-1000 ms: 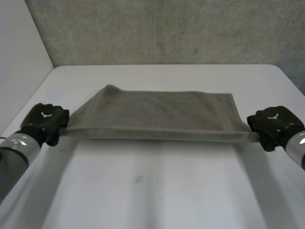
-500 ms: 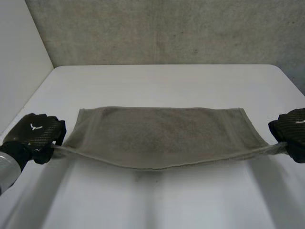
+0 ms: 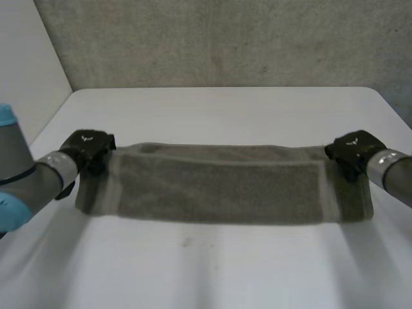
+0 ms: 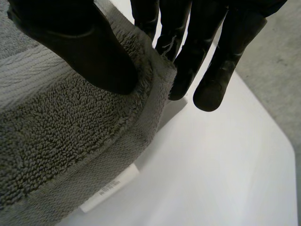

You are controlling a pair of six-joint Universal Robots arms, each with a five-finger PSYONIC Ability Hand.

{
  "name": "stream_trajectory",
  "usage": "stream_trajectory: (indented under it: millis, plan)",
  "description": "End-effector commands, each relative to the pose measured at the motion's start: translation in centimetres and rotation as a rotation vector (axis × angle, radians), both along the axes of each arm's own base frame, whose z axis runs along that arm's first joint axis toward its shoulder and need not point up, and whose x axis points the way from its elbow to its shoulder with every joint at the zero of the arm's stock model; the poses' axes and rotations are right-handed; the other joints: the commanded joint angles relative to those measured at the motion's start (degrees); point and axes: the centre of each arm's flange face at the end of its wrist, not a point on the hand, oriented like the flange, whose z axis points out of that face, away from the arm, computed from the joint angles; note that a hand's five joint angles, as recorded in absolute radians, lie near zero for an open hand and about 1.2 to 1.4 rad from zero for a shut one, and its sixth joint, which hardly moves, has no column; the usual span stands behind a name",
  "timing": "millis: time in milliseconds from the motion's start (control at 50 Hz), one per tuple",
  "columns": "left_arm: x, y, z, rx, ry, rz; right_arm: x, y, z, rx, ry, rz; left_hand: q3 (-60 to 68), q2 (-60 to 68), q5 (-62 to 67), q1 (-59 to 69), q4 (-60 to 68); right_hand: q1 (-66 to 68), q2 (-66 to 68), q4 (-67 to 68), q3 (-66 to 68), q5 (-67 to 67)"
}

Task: Fold the towel.

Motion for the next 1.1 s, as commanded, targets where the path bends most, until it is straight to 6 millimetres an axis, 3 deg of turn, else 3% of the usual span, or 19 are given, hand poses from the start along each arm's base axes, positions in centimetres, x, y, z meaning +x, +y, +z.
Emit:
stream_trajectory:
  millis: [20, 60, 220, 480, 500, 520, 540, 560, 660, 700, 720, 780, 820, 860, 920, 960, 980, 1020, 1100]
  plan:
    - [-1.8, -3.3, -0.7, -0.050, 0.016, 0.007, 1.6, -3.5, -1.0, -0.064, -0.016, -0.019, 10.3, 10.2, 10.7, 11.0, 10.2, 3.8, 4.1, 3.2, 3.7, 3.3]
    - [-2.9, -4.4, -1.5, -0.062, 0.011, 0.007, 1.9, -4.2, -1.2, -0.075, -0.012, -0.024, 10.3, 10.2, 10.7, 11.0, 10.2, 3.8, 4.1, 3.2, 3.7, 3.3]
    - [-3.5, -6.6, -3.3, -0.079, -0.003, 0.041, 3.3, -6.9, -2.2, -0.135, -0.005, -0.027, 10.3, 10.2, 10.7, 11.0, 10.2, 3.8, 4.1, 3.2, 3.7, 3.3]
    - [-3.8, -7.9, -4.7, -0.068, -0.008, 0.042, 4.1, -9.2, -3.7, -0.178, 0.010, -0.048, 10.3, 10.2, 10.7, 11.0, 10.2, 3.8, 4.1, 3.2, 3.7, 3.3]
    - [-3.8, -7.9, -4.7, -0.066, -0.008, 0.042, 4.1, -9.2, -3.7, -0.178, 0.010, -0.049, -9.5, -9.6, -9.0, -8.8, -9.6, 3.8, 4.1, 3.2, 3.7, 3.3]
    - [-3.8, -7.9, -4.7, -0.066, -0.008, 0.042, 4.1, -9.4, -3.7, -0.181, 0.011, -0.056, -9.7, -9.8, -9.2, -9.0, -9.8, -42.6, -42.3, -43.2, -42.7, -43.1]
    - [-3.9, -7.8, -4.6, -0.065, -0.009, 0.040, 4.1, -9.4, -3.7, -0.181, 0.011, -0.056, -59.1, -59.2, -58.7, -58.5, -59.3, -43.0, -42.8, -43.7, -43.1, -43.6]
    - [-3.9, -7.8, -4.6, -0.065, -0.009, 0.040, 4.1, -9.5, -3.6, -0.186, 0.014, -0.066, -59.6, -59.7, -59.2, -59.0, -59.8, -66.2, -65.9, -66.8, -66.3, -66.7]
    - [-5.2, -6.9, -2.8, -0.093, 0.003, 0.013, 4.4, -9.4, -1.8, -0.224, -0.001, -0.093, -59.7, -59.8, -59.3, -59.0, -59.8, -66.2, -65.9, -66.8, -66.3, -66.7]
    - [-5.1, -6.6, -1.7, -0.107, 0.006, 0.014, 4.4, -9.0, 1.2, -0.263, -0.038, -0.098, -59.7, -59.8, -59.3, -59.0, -59.8, -66.2, -65.9, -66.8, -66.3, -66.7]
    - [-5.1, -6.6, -1.7, -0.107, 0.006, 0.014, 4.4, -8.9, 1.2, -0.263, -0.038, -0.098, -59.7, -59.8, -59.3, -59.0, -59.8, -66.2, -65.9, -66.8, -66.3, -66.7]
    - [-4.9, -5.7, 0.1, -0.117, 0.012, 0.014, 4.1, -7.9, 3.8, -0.278, -0.100, -0.111, -59.7, -59.8, -59.3, -59.0, -59.8, -66.2, -65.9, -66.8, -66.3, -66.7]
    - [-4.6, -4.2, 1.6, -0.118, 0.014, 0.011, 3.7, -7.3, 4.7, -0.275, -0.123, -0.120, -59.7, -59.8, -59.3, -59.0, -59.8, -66.2, -65.9, -66.8, -66.3, -66.7]
    - [-4.4, -3.3, 2.3, -0.115, 0.014, 0.010, 3.3, -5.6, 6.1, -0.260, -0.140, -0.122, -59.7, -59.8, -59.3, -59.0, -59.8, -66.2, -65.9, -66.8, -66.3, -66.7]
    - [-3.8, -1.3, 3.3, -0.109, 0.014, 0.012, 3.0, -4.6, 5.9, -0.232, -0.132, -0.124, -59.7, -59.8, -59.3, -59.0, -59.8, -66.2, -65.9, -66.8, -66.3, -66.7]
    - [-3.6, -0.3, 3.5, -0.102, 0.014, 0.011, 2.5, -2.2, 5.0, -0.164, -0.114, -0.126, -59.7, -59.8, -59.3, -59.0, -59.8, -66.2, -65.9, -66.8, -66.3, -66.7]
    - [-3.4, 0.7, 3.5, -0.100, 0.014, 0.011, 2.5, -2.2, 5.0, -0.163, -0.114, -0.126, -59.7, -59.8, -59.3, -59.0, -59.8, -66.2, -65.9, -66.8, -66.3, -66.7]
    - [-3.2, 1.6, 3.6, -0.105, 0.015, 0.011, 2.1, 0.2, 3.7, -0.093, -0.098, -0.119, -59.7, -59.8, -59.3, -59.0, -59.8, -66.2, -65.9, -66.8, -66.3, -66.7]
    - [-2.8, 3.1, 3.5, -0.129, 0.021, 0.011, 1.5, 1.8, 1.7, -0.034, -0.098, -0.100, -59.7, -59.8, -59.3, -59.0, -59.8, -60.2, -60.0, -60.8, -60.3, -60.8]
